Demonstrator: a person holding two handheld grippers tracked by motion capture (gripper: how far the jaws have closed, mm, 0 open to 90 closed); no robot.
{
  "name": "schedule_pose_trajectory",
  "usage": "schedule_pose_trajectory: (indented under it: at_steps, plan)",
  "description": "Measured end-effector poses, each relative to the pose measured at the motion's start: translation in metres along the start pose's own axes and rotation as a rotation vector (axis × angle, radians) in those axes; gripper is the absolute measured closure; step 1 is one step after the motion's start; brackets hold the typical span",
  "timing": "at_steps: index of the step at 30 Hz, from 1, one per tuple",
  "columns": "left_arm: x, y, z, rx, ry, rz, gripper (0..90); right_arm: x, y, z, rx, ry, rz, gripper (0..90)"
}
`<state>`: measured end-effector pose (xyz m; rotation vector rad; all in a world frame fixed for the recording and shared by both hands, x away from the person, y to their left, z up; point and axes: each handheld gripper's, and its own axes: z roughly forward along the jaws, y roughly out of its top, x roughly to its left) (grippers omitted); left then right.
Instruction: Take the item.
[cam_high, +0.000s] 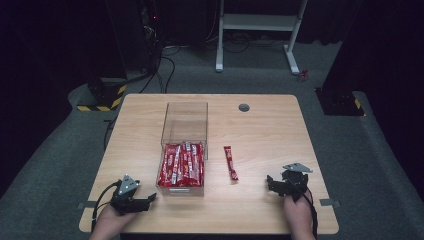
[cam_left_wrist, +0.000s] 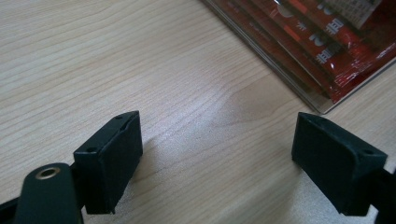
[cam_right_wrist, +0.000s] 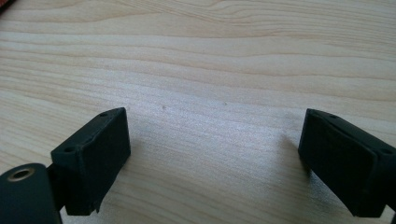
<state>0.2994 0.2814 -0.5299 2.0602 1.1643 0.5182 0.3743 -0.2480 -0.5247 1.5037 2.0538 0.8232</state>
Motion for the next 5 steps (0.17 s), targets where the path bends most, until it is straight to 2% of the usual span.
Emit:
schedule_pose_trajectory:
  at_steps: [5]
  plan:
    - [0.0,0.0,0.0,0.0,0.0,0.0,16.6,-0.0003,0.0001,-0.0001,0.002,0.003,-0.004,9.2]
